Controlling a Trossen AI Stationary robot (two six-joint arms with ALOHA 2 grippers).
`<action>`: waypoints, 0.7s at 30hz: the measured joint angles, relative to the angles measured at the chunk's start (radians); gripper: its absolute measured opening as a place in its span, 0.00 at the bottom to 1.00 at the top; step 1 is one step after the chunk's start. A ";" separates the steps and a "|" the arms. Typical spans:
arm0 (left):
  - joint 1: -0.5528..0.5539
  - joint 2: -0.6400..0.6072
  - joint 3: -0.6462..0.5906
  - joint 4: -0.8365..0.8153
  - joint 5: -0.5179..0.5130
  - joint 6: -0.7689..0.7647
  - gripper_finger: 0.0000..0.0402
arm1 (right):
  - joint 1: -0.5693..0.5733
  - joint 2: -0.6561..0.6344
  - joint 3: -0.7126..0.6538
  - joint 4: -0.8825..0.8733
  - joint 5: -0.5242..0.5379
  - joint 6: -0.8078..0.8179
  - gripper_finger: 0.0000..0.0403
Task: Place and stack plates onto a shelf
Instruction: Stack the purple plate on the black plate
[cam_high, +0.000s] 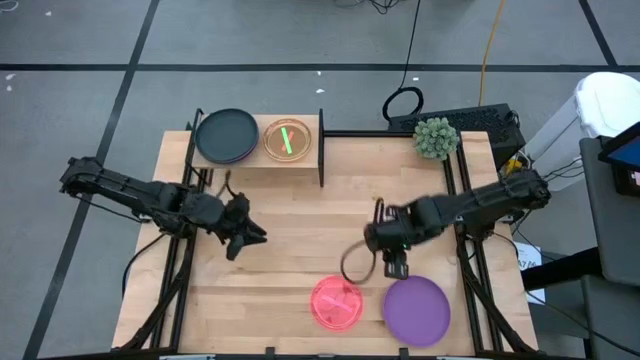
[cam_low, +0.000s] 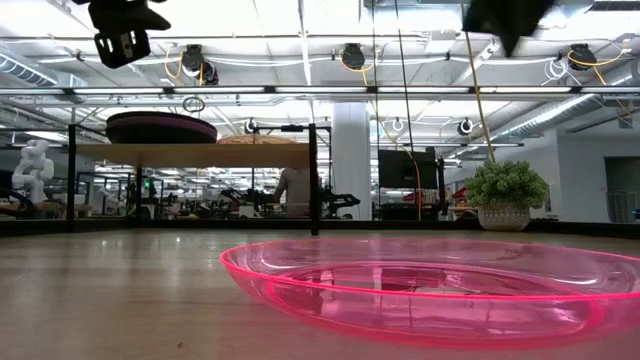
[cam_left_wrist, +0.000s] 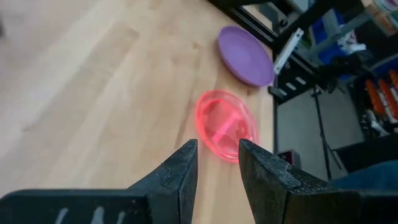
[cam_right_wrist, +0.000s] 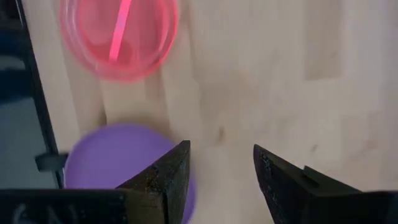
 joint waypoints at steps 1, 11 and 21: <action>-0.009 0.017 0.000 0.016 0.000 -0.009 0.30 | 0.017 -0.010 -0.038 0.017 -0.013 0.008 0.40; -0.052 0.151 0.000 0.145 -0.001 -0.137 0.30 | 0.115 -0.230 -0.443 0.376 -0.029 -0.082 0.40; -0.103 0.228 0.000 0.248 -0.024 -0.202 0.30 | 0.191 -0.377 -0.802 0.710 -0.132 0.024 0.40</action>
